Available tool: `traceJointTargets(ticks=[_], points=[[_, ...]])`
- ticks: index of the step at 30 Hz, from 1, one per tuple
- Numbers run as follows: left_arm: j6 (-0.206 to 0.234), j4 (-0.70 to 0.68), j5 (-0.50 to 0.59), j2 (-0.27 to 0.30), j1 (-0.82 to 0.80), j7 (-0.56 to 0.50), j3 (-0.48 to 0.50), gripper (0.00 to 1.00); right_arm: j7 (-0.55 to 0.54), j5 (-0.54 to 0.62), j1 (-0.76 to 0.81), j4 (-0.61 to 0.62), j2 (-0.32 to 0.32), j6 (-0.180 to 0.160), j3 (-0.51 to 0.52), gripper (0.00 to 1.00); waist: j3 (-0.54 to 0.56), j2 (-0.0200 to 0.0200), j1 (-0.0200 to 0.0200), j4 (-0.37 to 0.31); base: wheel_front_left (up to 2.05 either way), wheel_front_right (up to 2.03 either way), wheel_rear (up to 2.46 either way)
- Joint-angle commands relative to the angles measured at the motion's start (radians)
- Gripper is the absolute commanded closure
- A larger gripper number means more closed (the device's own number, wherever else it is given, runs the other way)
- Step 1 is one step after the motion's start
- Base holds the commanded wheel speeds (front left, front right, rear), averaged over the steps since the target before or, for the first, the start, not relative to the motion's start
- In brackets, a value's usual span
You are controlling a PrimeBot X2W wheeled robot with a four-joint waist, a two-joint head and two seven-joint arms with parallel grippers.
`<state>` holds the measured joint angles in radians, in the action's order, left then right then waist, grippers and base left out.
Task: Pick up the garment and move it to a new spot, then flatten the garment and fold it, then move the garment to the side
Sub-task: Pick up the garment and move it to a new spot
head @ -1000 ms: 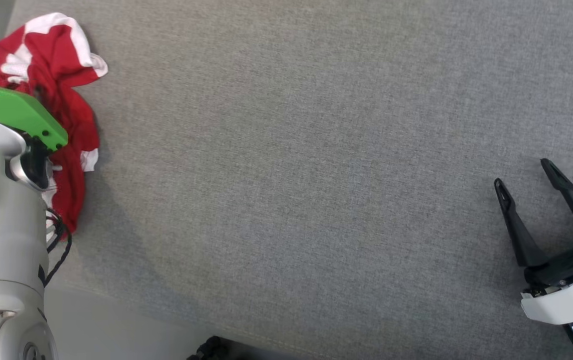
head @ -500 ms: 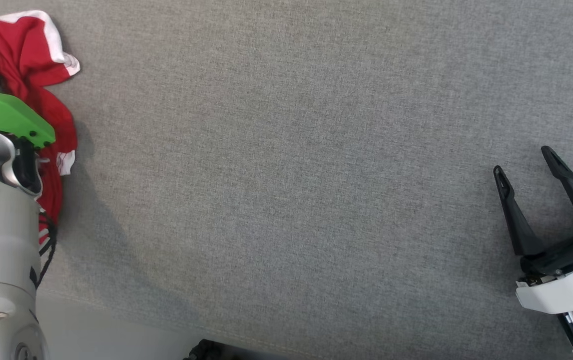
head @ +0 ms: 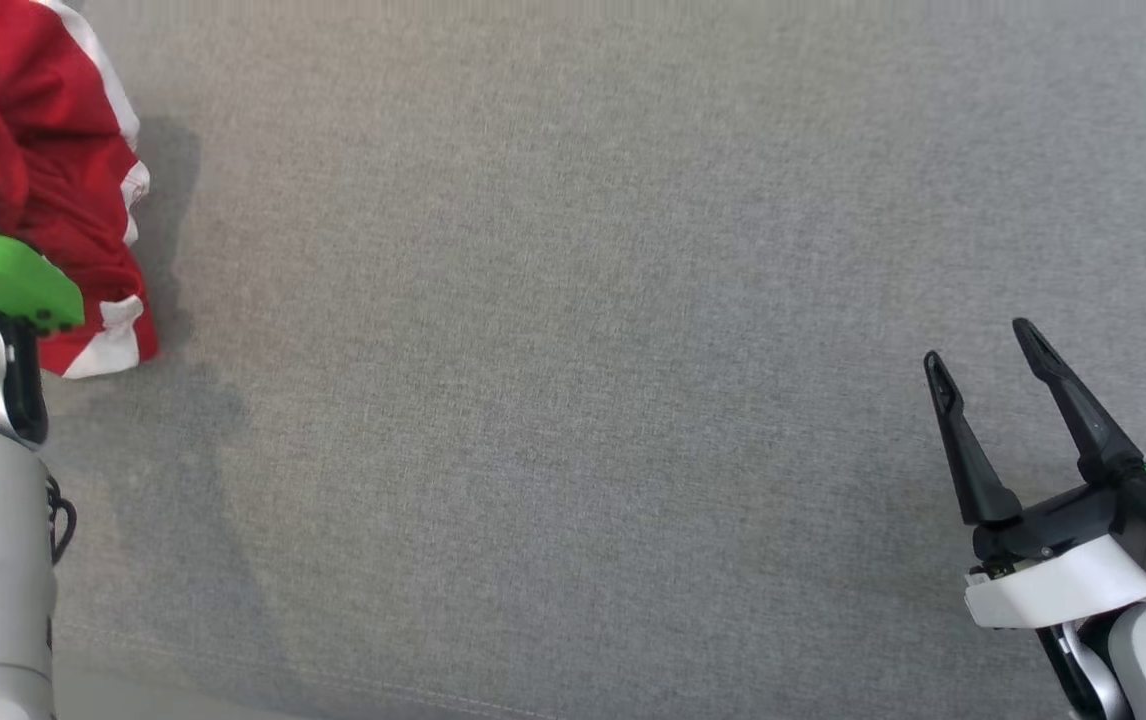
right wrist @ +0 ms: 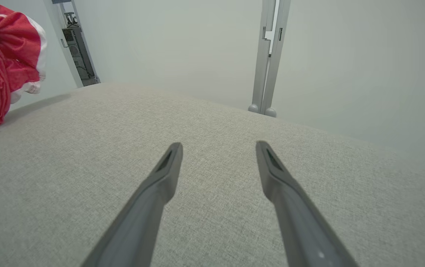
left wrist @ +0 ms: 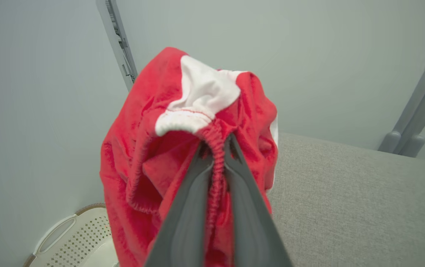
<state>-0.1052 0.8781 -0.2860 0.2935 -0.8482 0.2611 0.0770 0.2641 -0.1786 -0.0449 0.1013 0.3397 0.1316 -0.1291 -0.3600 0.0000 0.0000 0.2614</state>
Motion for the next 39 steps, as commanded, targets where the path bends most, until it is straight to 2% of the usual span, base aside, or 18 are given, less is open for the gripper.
traceJointTargets(ticks=[1, 8, 14, 21, 28, 36, 37, 38, 39], points=[[-0.006, -0.033, 0.021, -0.003, 0.044, 0.005, -0.01, 1.0, 0.0, -0.003, 0.019, -0.005, -0.013, -0.002, -0.002, 0.0, 0.174, 0.0, 0.0, -0.089, 0.0, 0.0, 0.0], [-0.022, -0.241, 0.013, -0.053, 0.18, -0.027, -0.111, 1.0, 0.0, -0.001, 0.04, -0.006, -0.048, -0.002, -0.008, 0.0, 0.285, 0.0, 0.0, -0.192, 0.0, 0.0, 0.0], [-0.021, -0.406, 0.046, -0.088, 0.243, -0.084, -0.197, 1.0, 0.0, 0.001, 0.03, 0.005, -0.057, -0.002, -0.013, 0.0, 0.294, 0.0, 0.0, -0.292, 0.0, 0.0, 0.0], [-0.024, -0.504, 0.131, -0.122, 0.288, -0.125, -0.359, 1.0, 0.0, 0.006, 0.022, 0.021, -0.066, -0.002, 0.003, 0.0, 0.262, 0.0, 0.0, -0.403, 0.0, 0.0, 0.0], [-0.024, -0.434, 0.212, -0.161, 0.302, -0.119, -0.515, 1.0, 0.0, -0.022, -0.002, 0.045, -0.102, -0.002, 0.022, 0.0, 0.171, 0.0, 0.0, -0.473, 0.0, 0.0, 0.0], [-0.015, -0.177, 0.238, -0.221, 0.303, -0.043, -0.622, 1.0, 0.0, -0.021, -0.025, 0.036, -0.128, -0.002, 0.013, 0.0, 0.111, 0.0, 0.0, -0.484, 0.0, 0.0, 0.0], [-0.016, -0.151, 0.233, -0.226, 0.305, -0.034, -0.636, 0.67, 0.0, -0.024, -0.026, 0.033, -0.126, -0.002, 0.01, 0.0, 0.111, 0.0, 0.0, -0.479, 0.0, 0.0, 0.0], [-0.017, -0.135, 0.224, -0.229, 0.306, -0.029, -0.646, 0.56, 0.0, -0.023, -0.026, 0.03, -0.125, -0.002, 0.009, 0.0, 0.113, 0.0, 0.0, -0.473, 0.0, 0.0, 0.0], [-0.016, -0.116, 0.212, -0.233, 0.31, -0.022, -0.652, 0.0, 0.0, -0.025, -0.026, 0.027, -0.126, -0.002, 0.006, 0.0, 0.12, 0.0, 0.0, -0.466, 0.0, 0.0, 0.0]])
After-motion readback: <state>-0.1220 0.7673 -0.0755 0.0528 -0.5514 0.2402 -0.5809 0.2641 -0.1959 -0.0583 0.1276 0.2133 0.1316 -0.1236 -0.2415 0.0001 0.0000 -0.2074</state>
